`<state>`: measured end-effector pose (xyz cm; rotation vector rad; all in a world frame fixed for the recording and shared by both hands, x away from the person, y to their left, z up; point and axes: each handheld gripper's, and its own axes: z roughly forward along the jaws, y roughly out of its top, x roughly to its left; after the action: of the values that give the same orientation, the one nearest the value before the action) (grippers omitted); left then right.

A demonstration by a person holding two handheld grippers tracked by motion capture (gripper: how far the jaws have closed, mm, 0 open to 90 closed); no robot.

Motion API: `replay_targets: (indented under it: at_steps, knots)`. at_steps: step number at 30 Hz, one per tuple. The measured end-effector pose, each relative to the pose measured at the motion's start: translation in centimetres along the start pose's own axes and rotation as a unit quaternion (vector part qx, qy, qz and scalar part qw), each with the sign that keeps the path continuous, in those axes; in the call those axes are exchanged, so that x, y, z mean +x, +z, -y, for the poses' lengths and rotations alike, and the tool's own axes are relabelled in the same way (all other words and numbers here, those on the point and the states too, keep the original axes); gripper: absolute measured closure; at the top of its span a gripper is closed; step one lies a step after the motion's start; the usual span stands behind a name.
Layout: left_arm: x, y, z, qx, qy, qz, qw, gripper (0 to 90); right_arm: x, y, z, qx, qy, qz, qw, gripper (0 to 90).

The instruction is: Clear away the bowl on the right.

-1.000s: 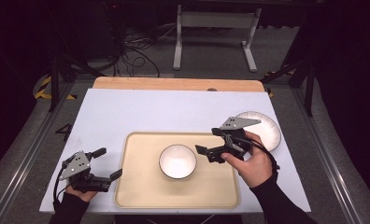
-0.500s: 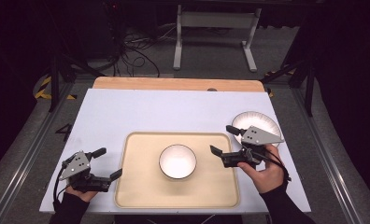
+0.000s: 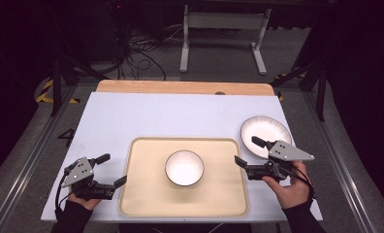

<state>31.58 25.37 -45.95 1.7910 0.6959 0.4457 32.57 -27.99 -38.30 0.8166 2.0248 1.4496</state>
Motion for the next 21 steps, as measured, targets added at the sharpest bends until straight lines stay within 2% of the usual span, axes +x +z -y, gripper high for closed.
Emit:
replay_targets:
  at_steps: [2,3,8,12,13,21]
  knots:
    - [0.0,0.0,0.0,0.0,0.001,0.0,1.0,1.7,-0.3,-0.5,0.4,0.0,0.003,0.007,1.0,11.5]
    - [-0.1,0.0,0.0,-0.002,-0.005,0.0,1.0,1.6,-0.5,-0.7,0.6,0.001,0.003,0.01,0.9999,11.5]
    - [0.0,0.0,0.0,-0.001,-0.001,-0.001,1.0,1.7,-0.7,-1.3,1.3,-0.005,0.002,0.022,0.9997,11.5]
    - [0.0,0.0,0.0,-0.002,0.002,-0.001,1.0,1.6,-0.7,-1.3,2.0,-0.008,-0.001,0.029,0.9995,12.3]
    - [0.0,0.0,0.0,-0.002,-0.002,0.0,1.0,1.7,-0.6,-1.2,2.9,-0.011,-0.003,0.035,0.9993,12.8]
    - [0.0,0.0,0.0,-0.001,0.002,0.0,1.0,1.7,-0.5,-0.9,5.0,-0.011,-0.01,0.053,0.9985,12.8]
